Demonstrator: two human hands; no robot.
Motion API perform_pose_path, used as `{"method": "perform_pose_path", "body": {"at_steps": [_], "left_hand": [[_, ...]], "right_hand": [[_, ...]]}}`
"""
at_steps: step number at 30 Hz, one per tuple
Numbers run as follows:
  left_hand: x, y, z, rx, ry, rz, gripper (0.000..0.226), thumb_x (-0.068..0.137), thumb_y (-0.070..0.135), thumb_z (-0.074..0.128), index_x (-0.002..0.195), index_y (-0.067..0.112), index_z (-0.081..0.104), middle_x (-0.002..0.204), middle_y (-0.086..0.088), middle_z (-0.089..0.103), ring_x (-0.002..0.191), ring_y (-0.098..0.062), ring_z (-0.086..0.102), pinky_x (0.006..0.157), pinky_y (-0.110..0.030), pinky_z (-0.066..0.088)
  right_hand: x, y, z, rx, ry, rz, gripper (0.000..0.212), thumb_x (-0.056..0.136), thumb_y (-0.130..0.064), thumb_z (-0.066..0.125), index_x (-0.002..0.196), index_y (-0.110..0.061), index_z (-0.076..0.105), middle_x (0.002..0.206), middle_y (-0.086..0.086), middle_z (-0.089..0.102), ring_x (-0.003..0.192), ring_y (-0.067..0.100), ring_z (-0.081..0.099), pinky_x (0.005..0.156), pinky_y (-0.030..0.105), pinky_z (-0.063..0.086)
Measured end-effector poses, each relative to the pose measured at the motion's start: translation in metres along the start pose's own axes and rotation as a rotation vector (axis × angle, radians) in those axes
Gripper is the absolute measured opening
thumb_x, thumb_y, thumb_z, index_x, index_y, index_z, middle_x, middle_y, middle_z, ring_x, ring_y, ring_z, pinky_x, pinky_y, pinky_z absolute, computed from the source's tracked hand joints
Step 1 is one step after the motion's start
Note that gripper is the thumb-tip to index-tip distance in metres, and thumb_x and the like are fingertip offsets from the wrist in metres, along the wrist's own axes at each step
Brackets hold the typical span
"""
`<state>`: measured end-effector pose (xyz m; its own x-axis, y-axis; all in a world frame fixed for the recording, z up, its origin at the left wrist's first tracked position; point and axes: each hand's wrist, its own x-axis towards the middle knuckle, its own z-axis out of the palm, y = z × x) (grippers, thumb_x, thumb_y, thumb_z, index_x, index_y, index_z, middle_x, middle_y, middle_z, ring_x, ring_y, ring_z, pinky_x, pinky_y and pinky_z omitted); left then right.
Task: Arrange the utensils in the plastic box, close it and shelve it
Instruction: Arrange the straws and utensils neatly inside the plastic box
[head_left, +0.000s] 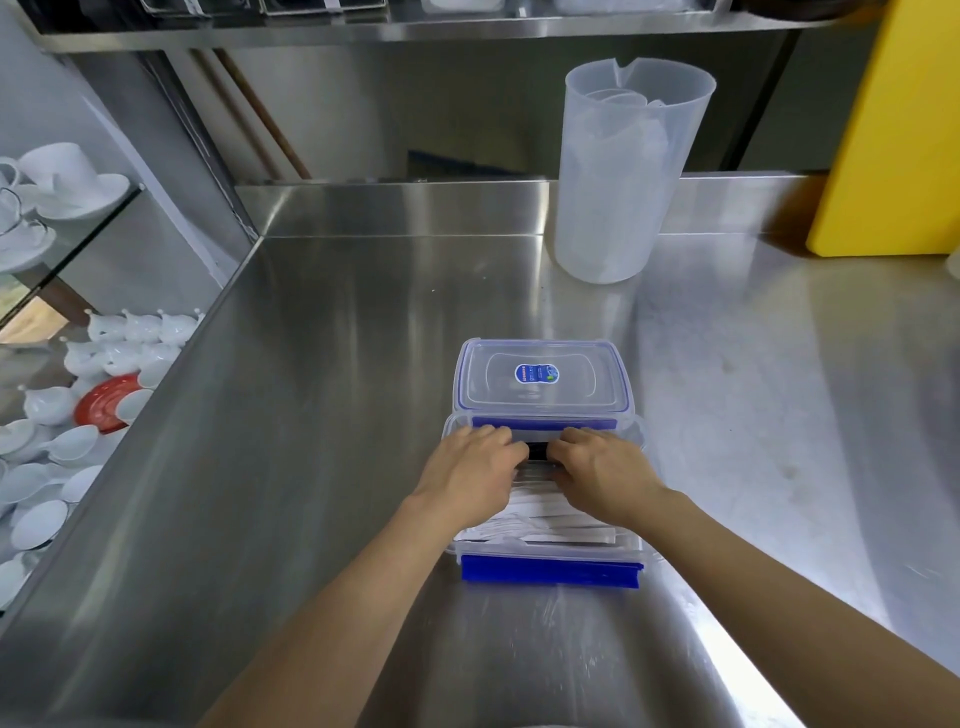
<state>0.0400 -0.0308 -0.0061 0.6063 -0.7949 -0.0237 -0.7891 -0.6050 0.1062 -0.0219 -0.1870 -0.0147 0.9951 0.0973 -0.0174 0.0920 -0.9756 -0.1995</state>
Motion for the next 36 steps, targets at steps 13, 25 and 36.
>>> {"method": "perform_pose_path", "body": {"at_steps": [13,25,36], "left_hand": [[0.000,0.000,-0.006,-0.058,-0.056,-0.015,0.018,0.094,0.019,0.049,0.109,0.017,0.059,0.104,-0.002,0.067,0.097,-0.021,0.060,0.089,-0.034,0.040],[0.004,-0.001,-0.011,-0.153,-0.143,-0.060,0.027,0.092,0.010,0.046,0.112,0.019,0.062,0.109,0.000,0.066,0.096,-0.019,0.058,0.080,-0.026,0.034],[0.006,-0.001,-0.011,-0.157,-0.154,-0.073,0.026,0.091,0.009,0.050,0.113,0.020,0.059,0.115,0.001,0.065,0.101,-0.018,0.058,0.086,-0.030,0.040]], "right_hand": [[-0.006,-0.008,-0.032,0.149,-0.364,-0.125,0.018,0.084,-0.021,0.063,0.100,-0.013,0.067,0.100,0.003,0.067,0.085,0.020,0.059,0.074,0.027,0.048],[-0.011,-0.010,-0.020,-0.112,-0.483,-0.115,0.024,0.089,-0.023,0.050,0.105,-0.011,0.064,0.108,0.010,0.066,0.094,0.027,0.061,0.085,0.038,0.054],[-0.012,-0.009,-0.016,-0.113,-0.416,-0.163,0.023,0.090,-0.026,0.050,0.107,-0.012,0.058,0.113,0.008,0.062,0.095,0.027,0.060,0.075,0.031,0.046]]}}
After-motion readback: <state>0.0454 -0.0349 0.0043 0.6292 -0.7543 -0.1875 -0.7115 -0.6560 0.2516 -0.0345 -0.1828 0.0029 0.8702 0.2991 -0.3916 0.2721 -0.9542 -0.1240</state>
